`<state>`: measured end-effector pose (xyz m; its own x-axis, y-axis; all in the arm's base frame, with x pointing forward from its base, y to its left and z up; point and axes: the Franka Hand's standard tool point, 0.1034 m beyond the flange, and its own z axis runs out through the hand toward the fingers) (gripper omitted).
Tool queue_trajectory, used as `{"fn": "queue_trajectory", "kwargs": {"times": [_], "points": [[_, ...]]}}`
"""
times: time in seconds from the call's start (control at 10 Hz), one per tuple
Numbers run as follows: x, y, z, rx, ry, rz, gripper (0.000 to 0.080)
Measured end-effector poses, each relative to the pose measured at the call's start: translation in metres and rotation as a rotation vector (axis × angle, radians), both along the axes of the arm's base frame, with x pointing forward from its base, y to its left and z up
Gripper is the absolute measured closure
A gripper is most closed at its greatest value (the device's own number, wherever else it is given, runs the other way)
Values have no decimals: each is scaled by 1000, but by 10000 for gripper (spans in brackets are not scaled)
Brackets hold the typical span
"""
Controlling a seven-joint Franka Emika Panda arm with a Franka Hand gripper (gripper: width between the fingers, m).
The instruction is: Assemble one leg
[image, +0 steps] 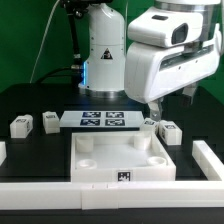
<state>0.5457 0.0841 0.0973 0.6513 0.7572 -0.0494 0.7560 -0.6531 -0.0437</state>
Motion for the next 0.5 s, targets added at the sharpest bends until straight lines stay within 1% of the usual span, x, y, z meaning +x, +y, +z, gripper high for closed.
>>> {"fn": "queue_trajectory", "kwargs": {"times": [0.2,0.3,0.4,0.5], "points": [[-24,-17,-15,21,-74,123,150],[-30,-28,-22,25,-77,207,150],[-30,-37,-25,25,-71,215,150],[-29,-34,-24,26,-74,196,150]]}}
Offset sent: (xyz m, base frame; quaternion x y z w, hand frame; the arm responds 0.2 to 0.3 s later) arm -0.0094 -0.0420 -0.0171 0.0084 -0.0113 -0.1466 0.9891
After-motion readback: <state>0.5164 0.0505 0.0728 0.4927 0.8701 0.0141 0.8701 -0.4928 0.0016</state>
